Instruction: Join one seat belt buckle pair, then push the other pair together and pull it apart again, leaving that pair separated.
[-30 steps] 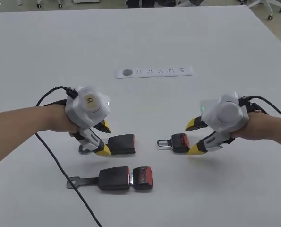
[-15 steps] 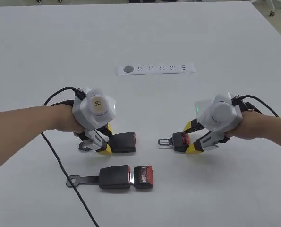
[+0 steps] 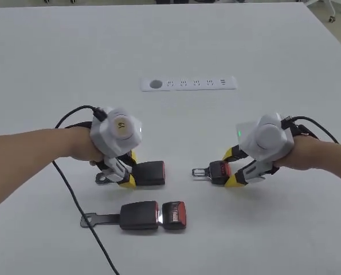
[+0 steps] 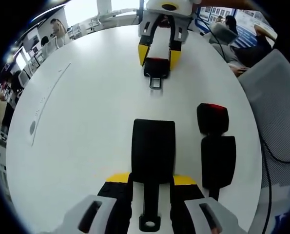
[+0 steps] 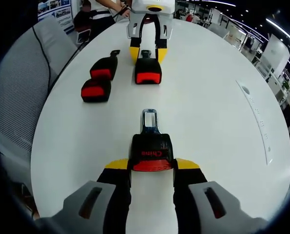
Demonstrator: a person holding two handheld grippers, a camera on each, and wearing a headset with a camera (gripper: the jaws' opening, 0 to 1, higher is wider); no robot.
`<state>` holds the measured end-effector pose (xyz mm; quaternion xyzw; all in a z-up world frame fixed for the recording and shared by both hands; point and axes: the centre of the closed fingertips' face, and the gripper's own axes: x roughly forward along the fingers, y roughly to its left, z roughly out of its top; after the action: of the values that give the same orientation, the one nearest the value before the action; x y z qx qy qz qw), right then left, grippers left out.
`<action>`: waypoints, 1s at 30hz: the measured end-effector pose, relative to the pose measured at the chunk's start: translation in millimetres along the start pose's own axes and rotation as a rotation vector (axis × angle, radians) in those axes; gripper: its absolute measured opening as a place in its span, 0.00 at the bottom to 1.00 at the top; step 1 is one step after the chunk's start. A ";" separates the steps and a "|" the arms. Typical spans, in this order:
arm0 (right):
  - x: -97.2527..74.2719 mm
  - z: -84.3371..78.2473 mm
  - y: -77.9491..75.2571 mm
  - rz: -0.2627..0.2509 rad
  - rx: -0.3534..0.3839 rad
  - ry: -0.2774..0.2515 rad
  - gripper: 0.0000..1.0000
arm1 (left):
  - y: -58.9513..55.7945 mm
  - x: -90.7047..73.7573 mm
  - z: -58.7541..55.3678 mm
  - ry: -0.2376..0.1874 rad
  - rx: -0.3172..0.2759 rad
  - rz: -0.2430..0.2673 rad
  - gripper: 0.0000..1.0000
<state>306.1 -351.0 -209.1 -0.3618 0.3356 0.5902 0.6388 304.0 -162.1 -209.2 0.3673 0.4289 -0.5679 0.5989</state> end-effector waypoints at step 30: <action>14.3 33.3 3.3 0.003 -0.001 -0.044 0.31 | -1.2 -0.6 0.2 0.037 -0.036 0.000 0.29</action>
<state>304.0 -315.0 -204.5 -0.3487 0.3219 0.5990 0.6450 302.8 -162.2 -208.5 0.3670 0.4502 -0.5532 0.5972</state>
